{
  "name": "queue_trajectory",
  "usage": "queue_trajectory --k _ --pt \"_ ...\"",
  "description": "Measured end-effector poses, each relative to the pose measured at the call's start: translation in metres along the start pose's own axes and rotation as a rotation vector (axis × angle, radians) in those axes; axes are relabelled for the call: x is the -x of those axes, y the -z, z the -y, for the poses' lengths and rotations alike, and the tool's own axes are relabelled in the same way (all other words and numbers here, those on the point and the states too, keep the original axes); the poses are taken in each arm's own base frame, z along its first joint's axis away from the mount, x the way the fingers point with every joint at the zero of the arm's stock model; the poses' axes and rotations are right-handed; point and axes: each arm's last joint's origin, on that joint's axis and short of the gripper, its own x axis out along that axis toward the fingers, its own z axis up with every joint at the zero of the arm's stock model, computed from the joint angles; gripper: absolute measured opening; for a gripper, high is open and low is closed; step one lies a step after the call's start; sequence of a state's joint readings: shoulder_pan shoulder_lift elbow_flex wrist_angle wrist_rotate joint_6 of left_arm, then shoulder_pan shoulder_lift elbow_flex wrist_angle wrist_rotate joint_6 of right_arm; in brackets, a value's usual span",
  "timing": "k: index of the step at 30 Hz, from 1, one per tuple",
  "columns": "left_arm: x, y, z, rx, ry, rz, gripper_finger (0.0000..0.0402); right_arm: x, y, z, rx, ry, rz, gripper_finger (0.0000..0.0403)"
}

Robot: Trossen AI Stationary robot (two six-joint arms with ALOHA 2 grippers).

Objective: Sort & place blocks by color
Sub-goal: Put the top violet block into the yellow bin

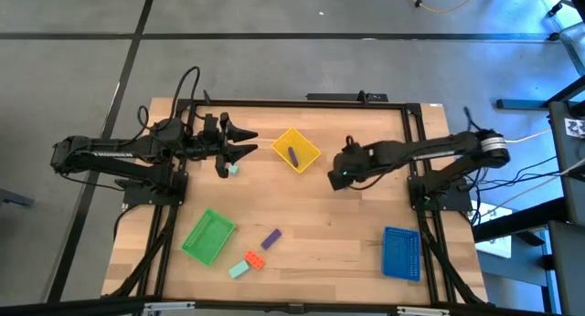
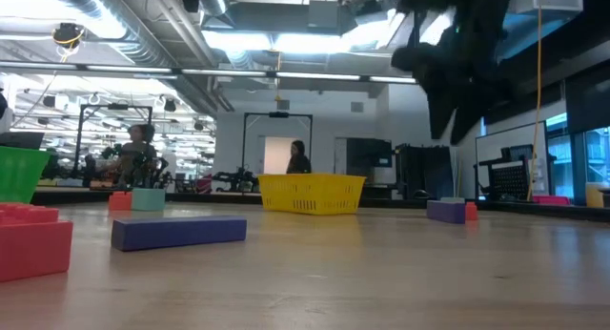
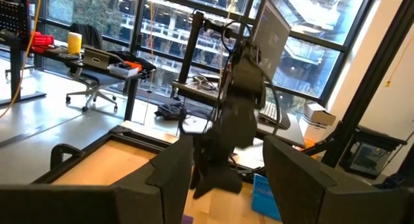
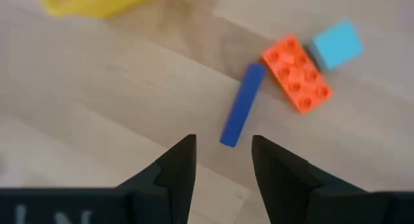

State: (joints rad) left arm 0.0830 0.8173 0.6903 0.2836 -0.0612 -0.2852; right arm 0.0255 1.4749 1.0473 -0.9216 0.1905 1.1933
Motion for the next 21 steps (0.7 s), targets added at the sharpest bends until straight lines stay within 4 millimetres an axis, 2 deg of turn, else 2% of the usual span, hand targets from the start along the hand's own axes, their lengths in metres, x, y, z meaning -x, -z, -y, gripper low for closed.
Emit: queue_trajectory --k 8,14,21 --pt "0.0 0.0 0.0 0.0 0.0 0.001 0.018 -0.036 0.007 -0.007 -0.129 0.122 0.005 0.0153" --pt "0.0 0.0 0.0 0.0 0.004 0.001 0.018 -0.058 0.008 -0.016 -0.128 0.128 0.007 0.0153" --pt "0.0 0.0 0.0 0.0 0.004 0.001 0.018 -0.075 0.011 -0.017 -0.117 0.185 -0.009 0.0153"
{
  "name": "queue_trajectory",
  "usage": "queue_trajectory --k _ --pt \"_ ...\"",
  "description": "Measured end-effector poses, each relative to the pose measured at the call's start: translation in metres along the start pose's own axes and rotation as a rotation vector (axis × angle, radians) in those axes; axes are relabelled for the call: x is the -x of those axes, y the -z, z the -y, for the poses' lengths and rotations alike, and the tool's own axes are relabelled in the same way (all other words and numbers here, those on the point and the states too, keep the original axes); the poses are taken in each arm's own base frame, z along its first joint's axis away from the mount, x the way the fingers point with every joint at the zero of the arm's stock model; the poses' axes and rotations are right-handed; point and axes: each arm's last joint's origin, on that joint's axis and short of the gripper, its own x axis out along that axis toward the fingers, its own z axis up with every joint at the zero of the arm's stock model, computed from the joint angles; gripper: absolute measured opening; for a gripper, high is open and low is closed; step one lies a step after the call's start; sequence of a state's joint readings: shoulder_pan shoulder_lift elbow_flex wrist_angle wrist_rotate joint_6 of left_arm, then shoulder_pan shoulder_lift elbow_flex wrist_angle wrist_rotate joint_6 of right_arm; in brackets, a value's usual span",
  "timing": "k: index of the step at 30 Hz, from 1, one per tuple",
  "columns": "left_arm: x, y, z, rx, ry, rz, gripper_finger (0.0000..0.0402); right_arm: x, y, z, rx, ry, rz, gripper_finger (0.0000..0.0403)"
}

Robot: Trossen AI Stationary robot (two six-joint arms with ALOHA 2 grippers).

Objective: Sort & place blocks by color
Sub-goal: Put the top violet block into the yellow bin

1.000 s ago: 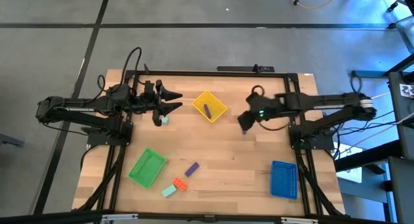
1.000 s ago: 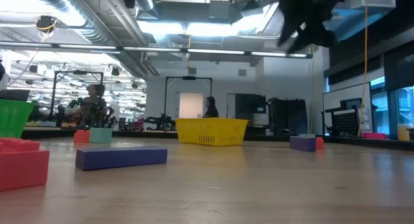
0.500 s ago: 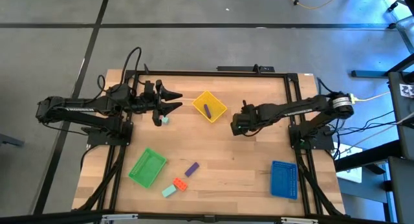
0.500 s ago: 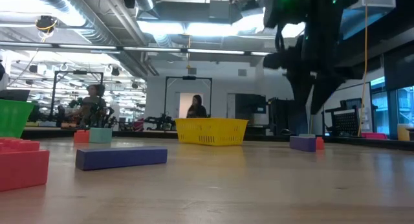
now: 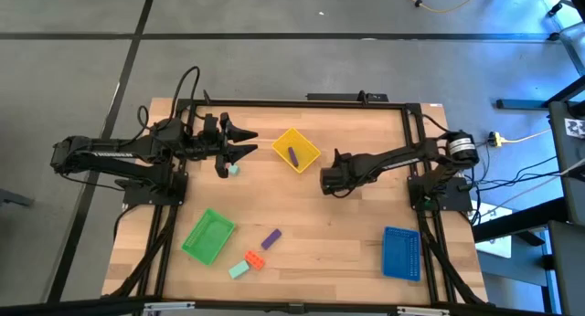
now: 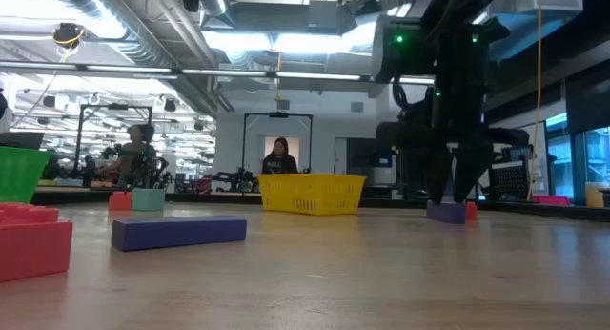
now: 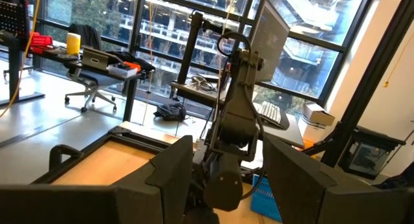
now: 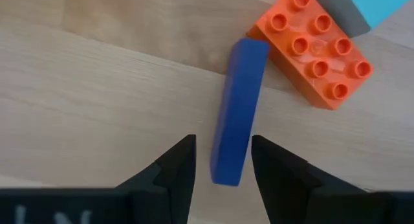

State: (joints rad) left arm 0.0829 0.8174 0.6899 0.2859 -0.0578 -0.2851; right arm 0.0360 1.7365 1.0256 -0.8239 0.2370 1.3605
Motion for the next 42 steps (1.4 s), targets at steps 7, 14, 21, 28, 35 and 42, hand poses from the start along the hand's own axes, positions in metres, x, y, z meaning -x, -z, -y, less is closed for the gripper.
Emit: queue_trajectory --k 7,14,21,28,35,42 --pt "0.0 0.0 0.0 0.0 0.0 0.0 0.018 -0.002 -0.001 0.0 0.001 0.013 0.048 0.0153" --pt "0.0 0.0 0.0 0.0 0.0 0.0 0.018 -0.011 0.001 -0.002 0.008 0.039 0.021 0.0153" --pt "0.0 0.0 0.0 0.0 0.0 0.0 0.018 -0.02 0.003 -0.006 0.012 0.05 0.014 0.0153" --pt "0.0 0.0 0.0 0.0 0.0 0.0 0.018 -0.02 0.003 -0.007 0.01 0.033 0.024 0.0153" --pt "0.0 0.0 0.0 0.0 0.0 -0.001 0.018 -0.02 0.003 -0.008 0.018 0.031 0.026 0.0153" --pt "0.0 0.0 0.0 0.002 0.0 0.0 0.018 -0.02 0.003 -0.008 0.023 0.029 0.019 0.0143"
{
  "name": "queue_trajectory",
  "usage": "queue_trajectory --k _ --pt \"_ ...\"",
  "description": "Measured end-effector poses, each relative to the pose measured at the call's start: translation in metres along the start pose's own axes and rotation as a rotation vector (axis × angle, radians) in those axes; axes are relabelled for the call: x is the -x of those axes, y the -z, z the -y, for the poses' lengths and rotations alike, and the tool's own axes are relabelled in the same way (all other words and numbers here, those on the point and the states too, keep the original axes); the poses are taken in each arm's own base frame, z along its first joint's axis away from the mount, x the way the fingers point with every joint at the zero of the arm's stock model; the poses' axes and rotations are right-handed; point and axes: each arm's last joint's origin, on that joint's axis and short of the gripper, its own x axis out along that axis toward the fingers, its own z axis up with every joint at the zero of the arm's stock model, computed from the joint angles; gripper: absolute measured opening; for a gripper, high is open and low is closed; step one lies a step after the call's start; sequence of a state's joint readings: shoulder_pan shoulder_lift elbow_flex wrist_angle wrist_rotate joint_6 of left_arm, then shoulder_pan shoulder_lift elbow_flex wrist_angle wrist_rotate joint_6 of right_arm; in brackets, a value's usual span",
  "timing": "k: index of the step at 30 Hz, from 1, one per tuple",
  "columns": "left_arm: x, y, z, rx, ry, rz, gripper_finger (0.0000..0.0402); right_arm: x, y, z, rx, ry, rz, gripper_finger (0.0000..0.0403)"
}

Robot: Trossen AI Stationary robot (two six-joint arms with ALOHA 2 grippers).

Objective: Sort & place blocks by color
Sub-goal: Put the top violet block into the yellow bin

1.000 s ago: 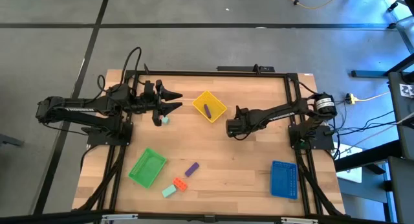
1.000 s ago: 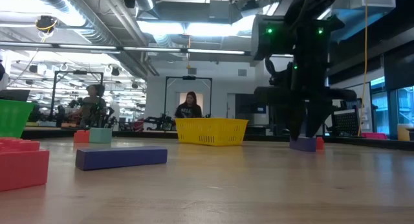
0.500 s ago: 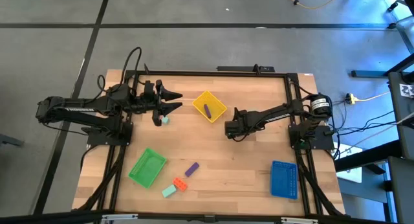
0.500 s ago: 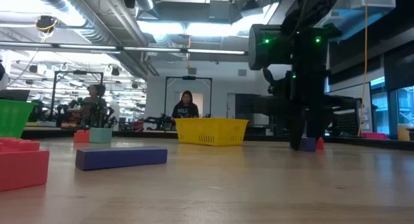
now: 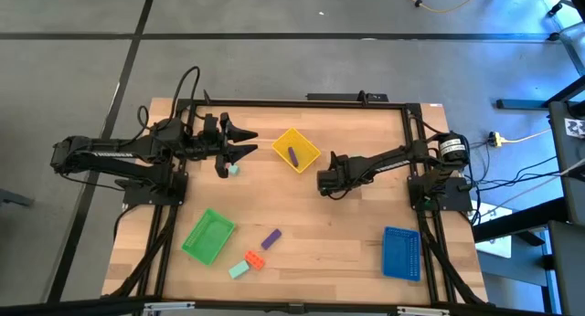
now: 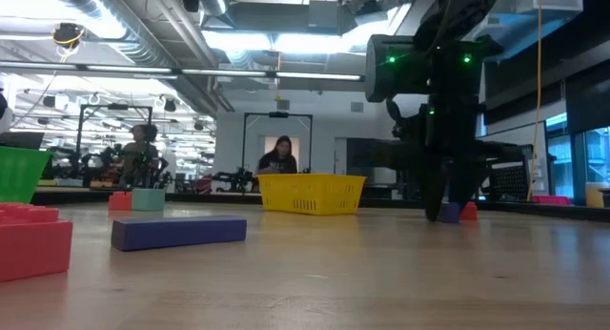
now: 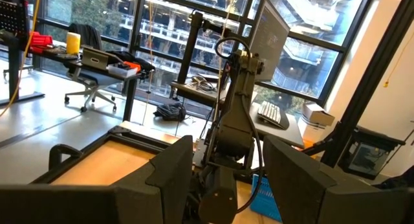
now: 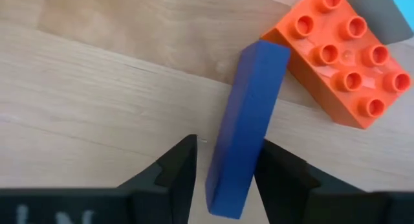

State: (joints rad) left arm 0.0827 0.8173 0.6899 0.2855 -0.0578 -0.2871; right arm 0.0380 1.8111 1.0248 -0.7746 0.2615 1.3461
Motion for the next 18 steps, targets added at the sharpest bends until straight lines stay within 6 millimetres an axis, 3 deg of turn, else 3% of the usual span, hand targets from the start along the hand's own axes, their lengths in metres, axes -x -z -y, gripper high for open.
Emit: queue_trajectory --k 7,14,18 --pt "0.0 0.0 0.0 0.0 0.0 0.0 0.018 0.001 0.001 0.0 0.005 -0.003 -0.016 0.0061" --pt "0.0 0.0 0.0 0.001 0.0 0.0 0.018 0.007 0.013 -0.002 0.133 -0.027 -0.013 0.006" --pt "0.0 0.0 0.0 0.001 0.016 -0.006 0.018 0.03 0.023 -0.005 0.318 -0.141 0.027 0.006"
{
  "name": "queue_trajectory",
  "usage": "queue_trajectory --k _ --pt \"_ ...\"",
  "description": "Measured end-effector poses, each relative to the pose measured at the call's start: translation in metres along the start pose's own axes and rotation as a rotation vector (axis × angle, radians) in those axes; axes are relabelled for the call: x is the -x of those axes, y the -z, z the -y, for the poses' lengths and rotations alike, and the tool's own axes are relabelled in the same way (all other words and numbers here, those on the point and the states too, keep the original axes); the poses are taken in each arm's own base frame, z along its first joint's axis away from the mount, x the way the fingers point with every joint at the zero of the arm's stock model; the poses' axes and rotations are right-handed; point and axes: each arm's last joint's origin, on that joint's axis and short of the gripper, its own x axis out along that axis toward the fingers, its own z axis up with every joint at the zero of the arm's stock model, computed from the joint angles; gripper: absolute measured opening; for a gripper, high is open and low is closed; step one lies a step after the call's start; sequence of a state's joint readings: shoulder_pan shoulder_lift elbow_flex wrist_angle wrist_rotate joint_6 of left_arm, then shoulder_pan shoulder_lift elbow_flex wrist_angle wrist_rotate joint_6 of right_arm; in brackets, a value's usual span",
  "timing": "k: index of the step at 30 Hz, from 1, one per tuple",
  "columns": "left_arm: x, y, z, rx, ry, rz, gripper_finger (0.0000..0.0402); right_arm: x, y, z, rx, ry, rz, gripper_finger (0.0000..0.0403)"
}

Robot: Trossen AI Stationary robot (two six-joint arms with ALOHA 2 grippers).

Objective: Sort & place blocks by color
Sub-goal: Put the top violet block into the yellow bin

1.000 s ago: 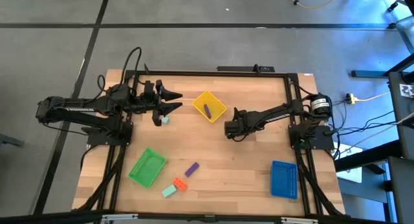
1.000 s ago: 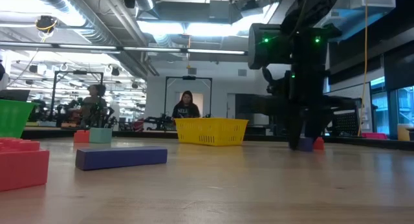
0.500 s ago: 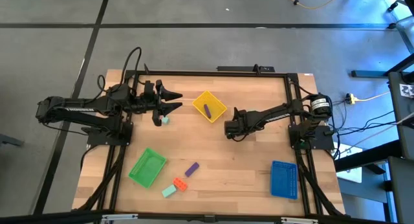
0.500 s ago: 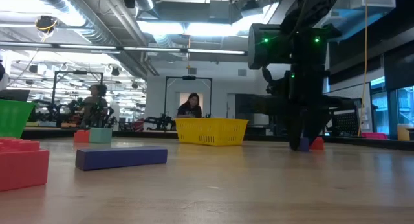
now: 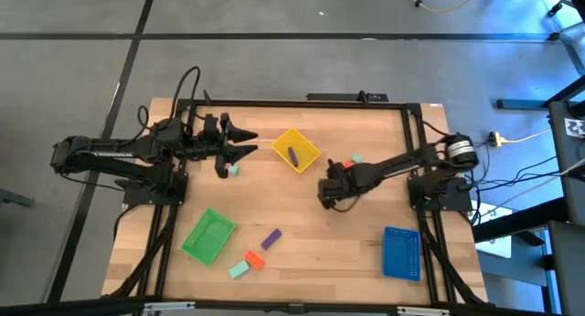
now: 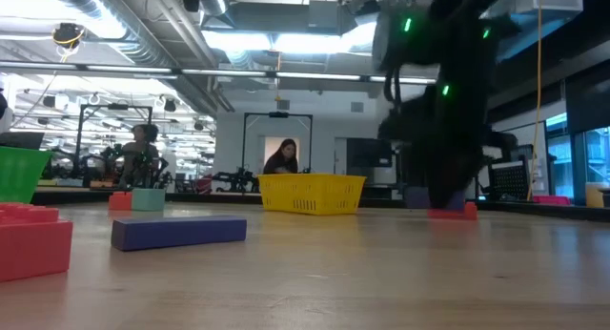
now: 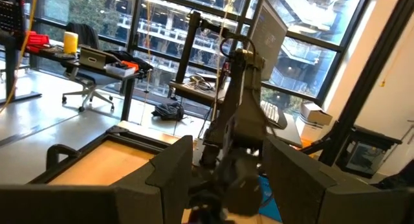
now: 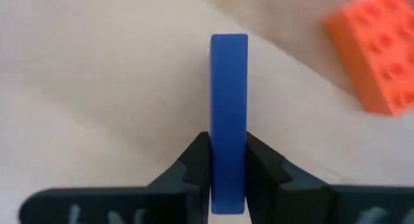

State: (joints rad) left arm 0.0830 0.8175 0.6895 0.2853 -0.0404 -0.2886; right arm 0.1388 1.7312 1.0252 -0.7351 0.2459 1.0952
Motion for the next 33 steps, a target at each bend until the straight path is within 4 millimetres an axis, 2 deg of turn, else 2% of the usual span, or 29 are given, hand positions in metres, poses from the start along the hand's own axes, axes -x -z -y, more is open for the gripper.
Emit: queue_trajectory --k 3,6,10,15,21,33 --pt "0.0 0.0 0.0 0.0 0.014 -0.005 0.018 0.025 0.006 -0.005 0.171 -0.107 0.064 0.006" --pt "0.0 0.001 0.001 0.0 0.035 -0.016 0.018 0.049 0.007 -0.009 0.257 -0.228 0.183 0.006" --pt "0.0 0.002 0.002 0.0 0.066 -0.034 0.018 0.072 -0.002 -0.015 0.279 -0.504 0.435 0.006" --pt "0.0 0.002 0.002 0.0 0.073 -0.038 0.018 0.086 -0.022 -0.017 0.247 -0.84 0.699 0.006" --pt "0.0 0.002 0.002 0.0 0.073 -0.038 0.018 0.094 -0.036 -0.016 0.24 -0.889 0.838 0.006" --pt "0.0 0.002 0.002 0.023 0.072 -0.039 0.018 0.094 -0.04 -0.015 0.261 -0.922 0.828 0.006"
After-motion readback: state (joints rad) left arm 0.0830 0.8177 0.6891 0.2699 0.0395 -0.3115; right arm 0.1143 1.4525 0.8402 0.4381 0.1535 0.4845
